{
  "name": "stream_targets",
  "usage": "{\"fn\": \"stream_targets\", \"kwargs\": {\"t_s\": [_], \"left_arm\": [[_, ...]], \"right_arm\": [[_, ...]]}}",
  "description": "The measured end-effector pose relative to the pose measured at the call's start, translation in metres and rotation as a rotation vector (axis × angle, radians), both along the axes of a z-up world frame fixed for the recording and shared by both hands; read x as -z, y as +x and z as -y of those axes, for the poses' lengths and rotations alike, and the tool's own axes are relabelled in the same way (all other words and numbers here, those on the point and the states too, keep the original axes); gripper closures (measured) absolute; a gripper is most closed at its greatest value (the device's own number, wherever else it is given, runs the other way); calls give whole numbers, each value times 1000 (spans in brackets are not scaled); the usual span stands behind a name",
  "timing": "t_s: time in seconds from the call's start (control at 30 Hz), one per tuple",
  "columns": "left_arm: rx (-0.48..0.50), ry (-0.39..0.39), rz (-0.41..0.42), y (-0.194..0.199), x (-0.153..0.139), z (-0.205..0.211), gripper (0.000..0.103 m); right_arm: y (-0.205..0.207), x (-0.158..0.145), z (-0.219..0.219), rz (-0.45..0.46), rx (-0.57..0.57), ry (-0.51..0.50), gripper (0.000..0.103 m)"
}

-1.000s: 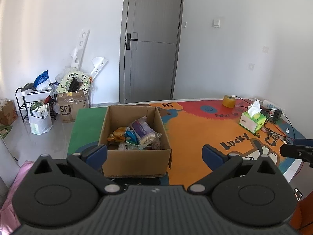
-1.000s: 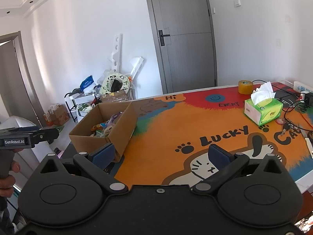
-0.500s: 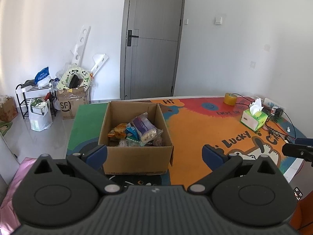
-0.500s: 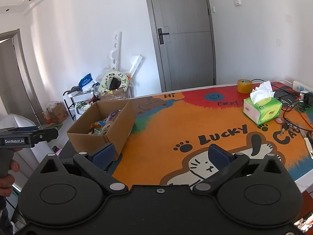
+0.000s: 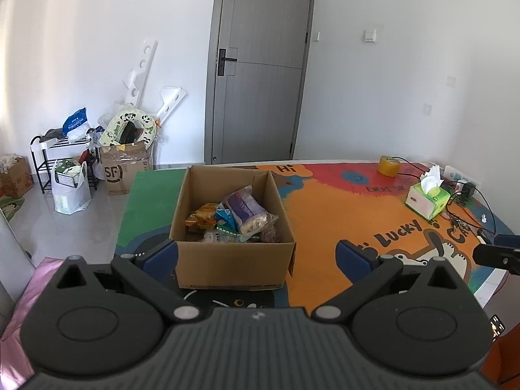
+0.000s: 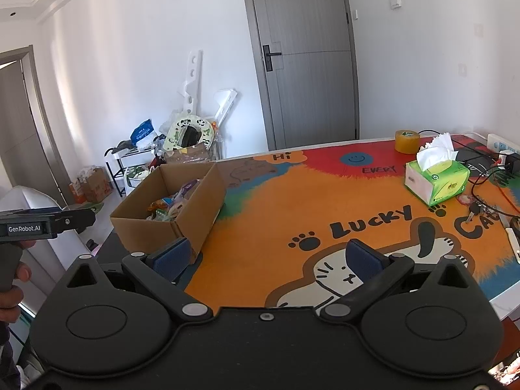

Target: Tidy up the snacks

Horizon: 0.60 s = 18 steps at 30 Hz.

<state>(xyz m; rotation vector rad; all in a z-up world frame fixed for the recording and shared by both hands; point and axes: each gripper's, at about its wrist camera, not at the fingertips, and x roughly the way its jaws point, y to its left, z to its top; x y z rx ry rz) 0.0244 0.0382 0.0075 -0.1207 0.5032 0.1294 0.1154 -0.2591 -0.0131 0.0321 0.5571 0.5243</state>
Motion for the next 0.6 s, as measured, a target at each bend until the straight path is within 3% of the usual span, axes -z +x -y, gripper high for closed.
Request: {"fn": "stream_targets", "kwargs": {"t_s": [0.6], "left_arm": [[-11,4,1,-2,-1,-1,1]], "right_arm": [[2,3,-1,-14,-3,2,0]]}}
